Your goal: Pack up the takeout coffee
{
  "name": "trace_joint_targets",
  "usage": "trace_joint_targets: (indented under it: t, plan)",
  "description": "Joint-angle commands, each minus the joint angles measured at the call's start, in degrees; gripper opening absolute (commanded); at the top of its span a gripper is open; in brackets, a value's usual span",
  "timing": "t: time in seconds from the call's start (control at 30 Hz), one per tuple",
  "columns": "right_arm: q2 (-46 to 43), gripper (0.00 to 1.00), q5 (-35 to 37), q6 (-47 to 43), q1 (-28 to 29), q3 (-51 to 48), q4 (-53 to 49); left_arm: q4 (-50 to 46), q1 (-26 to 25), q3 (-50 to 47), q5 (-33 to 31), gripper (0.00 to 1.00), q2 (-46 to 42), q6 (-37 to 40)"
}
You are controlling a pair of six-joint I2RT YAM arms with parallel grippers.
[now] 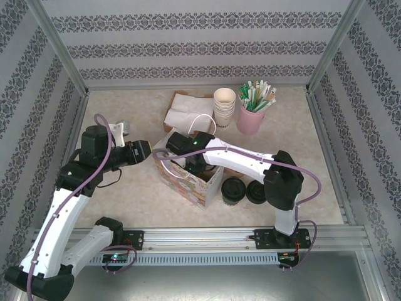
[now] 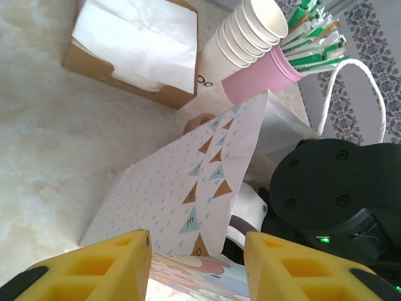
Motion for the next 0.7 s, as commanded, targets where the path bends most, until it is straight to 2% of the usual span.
trace_joint_targets:
  t: [0.0,0.67]
  plan:
    - [1.94,0.23,-0.55,1.07,-0.28,-1.44,1.41,-1.2,-0.65,2.08,-3.82,0.44,-1.25,-0.53]
    - [6.75,0.25,-0.92,2.5,-0.07,-7.97,8.14,-1.57,-0.65,2.32,-5.67,0.44,-2.31,-1.49]
